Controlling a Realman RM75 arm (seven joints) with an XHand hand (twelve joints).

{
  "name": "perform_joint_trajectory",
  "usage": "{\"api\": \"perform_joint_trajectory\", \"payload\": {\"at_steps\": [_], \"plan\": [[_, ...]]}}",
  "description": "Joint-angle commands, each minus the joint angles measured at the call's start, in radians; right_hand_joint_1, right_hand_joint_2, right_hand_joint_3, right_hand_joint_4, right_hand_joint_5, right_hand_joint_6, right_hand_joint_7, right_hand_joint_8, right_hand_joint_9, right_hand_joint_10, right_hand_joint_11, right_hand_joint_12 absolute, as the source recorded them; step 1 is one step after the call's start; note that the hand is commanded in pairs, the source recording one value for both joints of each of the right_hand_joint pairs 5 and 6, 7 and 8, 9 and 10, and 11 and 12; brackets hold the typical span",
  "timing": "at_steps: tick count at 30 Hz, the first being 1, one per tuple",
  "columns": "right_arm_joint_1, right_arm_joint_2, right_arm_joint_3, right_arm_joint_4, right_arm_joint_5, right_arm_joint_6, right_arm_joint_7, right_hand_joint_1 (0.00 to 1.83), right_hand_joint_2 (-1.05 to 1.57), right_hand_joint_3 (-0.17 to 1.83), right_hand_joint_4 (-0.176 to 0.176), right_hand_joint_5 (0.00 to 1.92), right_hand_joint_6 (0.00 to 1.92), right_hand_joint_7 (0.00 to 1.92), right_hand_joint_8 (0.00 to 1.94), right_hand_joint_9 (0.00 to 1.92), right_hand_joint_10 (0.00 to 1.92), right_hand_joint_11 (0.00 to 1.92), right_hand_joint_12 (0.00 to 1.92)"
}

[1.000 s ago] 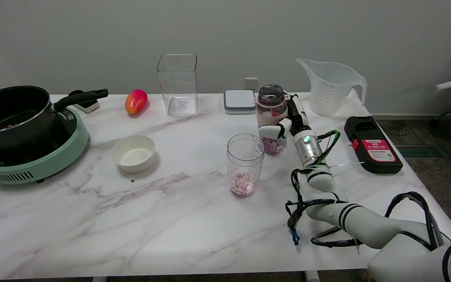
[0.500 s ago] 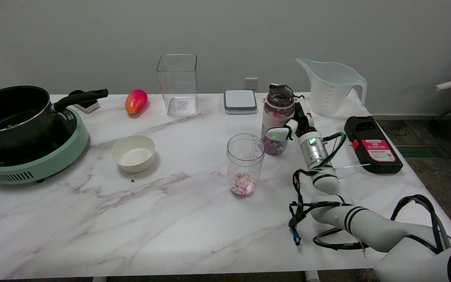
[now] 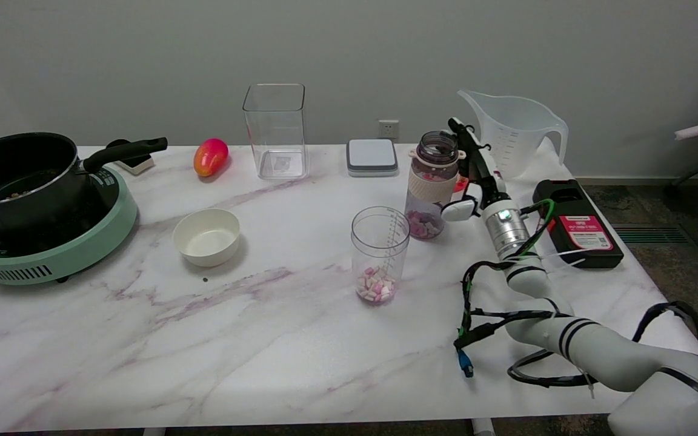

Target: Place the bottle onto the table.

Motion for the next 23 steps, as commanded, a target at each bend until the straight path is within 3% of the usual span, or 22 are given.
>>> {"api": "perform_joint_trajectory", "payload": {"at_steps": [1, 6, 10, 23], "plan": [[-0.128, 0.175, 0.062, 0.195, -0.004, -0.035, -0.002, 1.20, -1.02, 0.71, 0.000, 0.09, 0.09, 0.24, 0.24, 0.37, 0.37, 0.46, 0.46], [-0.274, 0.208, 0.254, 0.344, -0.004, -0.033, -0.014, 1.23, -0.95, 0.75, 0.000, 0.09, 0.09, 0.26, 0.26, 0.38, 0.38, 0.46, 0.46], [-0.396, 0.193, 0.423, 0.466, -0.003, -0.035, -0.134, 1.24, -0.91, 0.82, 0.000, 0.07, 0.07, 0.27, 0.27, 0.38, 0.38, 0.46, 0.46], [-0.439, 0.189, 0.472, 0.460, 0.083, 0.058, -0.151, 1.25, -0.92, 0.92, 0.000, 0.05, 0.05, 0.33, 0.33, 0.41, 0.41, 0.49, 0.49]]}}
